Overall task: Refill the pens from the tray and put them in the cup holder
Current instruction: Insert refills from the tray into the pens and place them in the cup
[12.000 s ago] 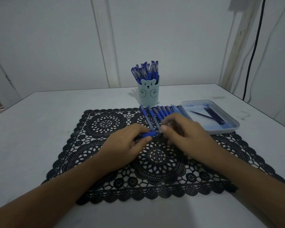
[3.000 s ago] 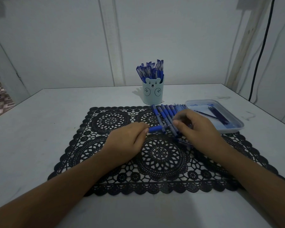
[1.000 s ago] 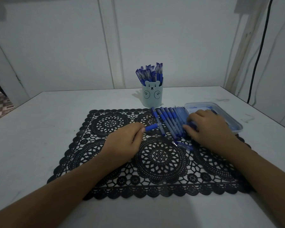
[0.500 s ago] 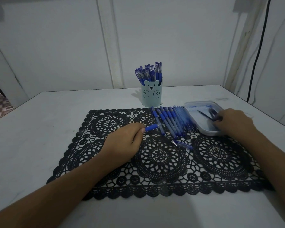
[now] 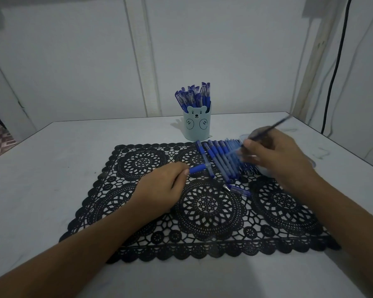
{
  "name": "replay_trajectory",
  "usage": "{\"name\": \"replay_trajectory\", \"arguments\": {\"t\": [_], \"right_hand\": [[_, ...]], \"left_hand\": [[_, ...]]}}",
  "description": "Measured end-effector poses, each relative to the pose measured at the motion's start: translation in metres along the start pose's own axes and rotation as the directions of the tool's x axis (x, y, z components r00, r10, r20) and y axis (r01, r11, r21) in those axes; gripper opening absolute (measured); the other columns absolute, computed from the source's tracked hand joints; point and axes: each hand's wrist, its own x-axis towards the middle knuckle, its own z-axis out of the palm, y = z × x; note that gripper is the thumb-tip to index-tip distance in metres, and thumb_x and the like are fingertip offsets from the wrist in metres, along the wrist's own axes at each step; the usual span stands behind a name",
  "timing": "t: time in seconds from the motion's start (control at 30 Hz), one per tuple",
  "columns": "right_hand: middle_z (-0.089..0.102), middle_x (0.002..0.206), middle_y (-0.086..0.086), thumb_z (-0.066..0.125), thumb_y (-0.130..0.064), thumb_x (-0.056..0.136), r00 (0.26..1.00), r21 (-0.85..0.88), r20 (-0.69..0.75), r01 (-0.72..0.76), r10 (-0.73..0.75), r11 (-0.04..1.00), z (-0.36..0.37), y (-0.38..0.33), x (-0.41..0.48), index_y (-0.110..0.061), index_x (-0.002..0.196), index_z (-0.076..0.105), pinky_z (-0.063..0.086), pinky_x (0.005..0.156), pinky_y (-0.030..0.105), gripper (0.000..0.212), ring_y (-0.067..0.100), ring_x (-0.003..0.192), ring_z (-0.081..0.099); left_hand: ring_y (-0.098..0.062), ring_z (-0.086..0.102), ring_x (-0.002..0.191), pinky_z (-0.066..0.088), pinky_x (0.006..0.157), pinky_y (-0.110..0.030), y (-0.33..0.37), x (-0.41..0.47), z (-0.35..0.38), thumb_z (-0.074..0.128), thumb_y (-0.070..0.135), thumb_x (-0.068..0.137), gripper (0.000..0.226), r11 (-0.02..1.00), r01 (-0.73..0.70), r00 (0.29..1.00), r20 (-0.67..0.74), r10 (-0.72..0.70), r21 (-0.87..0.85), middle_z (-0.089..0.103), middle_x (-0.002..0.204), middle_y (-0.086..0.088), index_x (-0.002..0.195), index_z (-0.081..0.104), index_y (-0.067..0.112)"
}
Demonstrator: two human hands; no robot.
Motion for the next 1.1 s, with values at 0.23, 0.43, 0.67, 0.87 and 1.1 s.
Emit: {"name": "replay_trajectory", "arguments": {"t": [0.23, 0.43, 0.67, 0.87, 1.1], "right_hand": [[0.072, 0.086, 0.014, 0.039, -0.009, 0.095, 0.975, 0.283, 0.176, -0.179, 0.133, 0.942, 0.024, 0.006, -0.012, -0.01, 0.088, 0.039, 0.057, 0.075, 0.032, 0.007, 0.025, 0.085, 0.07], [0.071, 0.088, 0.017, 0.033, -0.009, 0.098, 0.961, 0.344, 0.219, -0.239, 0.17, 0.908, 0.027, 0.006, -0.014, -0.011, 0.09, 0.036, 0.058, 0.073, 0.032, 0.009, 0.027, 0.085, 0.07], [0.069, 0.092, 0.022, 0.031, -0.01, 0.098, 0.955, 0.397, 0.256, -0.243, 0.147, 0.885, 0.028, 0.005, -0.018, -0.013, 0.087, 0.035, 0.057, 0.076, 0.032, 0.011, 0.029, 0.087, 0.069], [0.072, 0.087, 0.014, 0.043, -0.008, 0.093, 0.959, 0.309, 0.257, -0.198, 0.119, 0.93, 0.028, 0.01, -0.017, -0.01, 0.086, 0.045, 0.058, 0.072, 0.029, 0.007, 0.022, 0.081, 0.07], [0.058, 0.091, -0.013, 0.058, -0.032, 0.086, 0.959, -0.57, 0.282, 0.181, -0.016, 0.802, 0.021, 0.017, -0.013, -0.032, 0.113, 0.058, 0.04, 0.068, 0.008, 0.027, -0.004, 0.075, 0.052]], "left_hand": [[-0.003, 0.048, 0.066, 0.032, 0.056, -0.012, 0.0, 0.0, 0.0, 0.039, 0.028, 0.096, 0.019, 1.0, -0.015, 1.0, 0.012, 0.015, -0.022, 0.05, 0.069, 0.015, 0.1, 0.058, 0.024], [-0.006, 0.049, 0.07, 0.032, 0.055, -0.014, -0.003, 0.0, 0.001, 0.039, 0.029, 0.096, 0.019, 0.998, -0.026, 1.0, 0.009, 0.027, -0.05, 0.05, 0.067, 0.013, 0.098, 0.057, 0.025], [-0.01, 0.047, 0.059, 0.034, 0.05, -0.021, -0.005, 0.002, 0.001, 0.035, 0.036, 0.09, 0.029, 0.985, -0.038, 0.999, -0.022, 0.034, -0.171, 0.05, 0.06, 0.01, 0.096, 0.059, 0.021], [-0.008, 0.047, 0.06, 0.034, 0.051, -0.018, -0.003, 0.001, 0.001, 0.036, 0.032, 0.091, 0.025, 0.984, -0.078, 0.997, -0.008, 0.078, -0.163, 0.048, 0.061, 0.013, 0.096, 0.058, 0.022], [-0.011, 0.048, 0.06, 0.035, 0.052, -0.021, -0.004, 0.002, 0.001, 0.037, 0.03, 0.091, 0.023, 0.973, -0.06, 0.998, -0.04, 0.052, -0.224, 0.051, 0.061, 0.007, 0.094, 0.058, 0.022]]}}
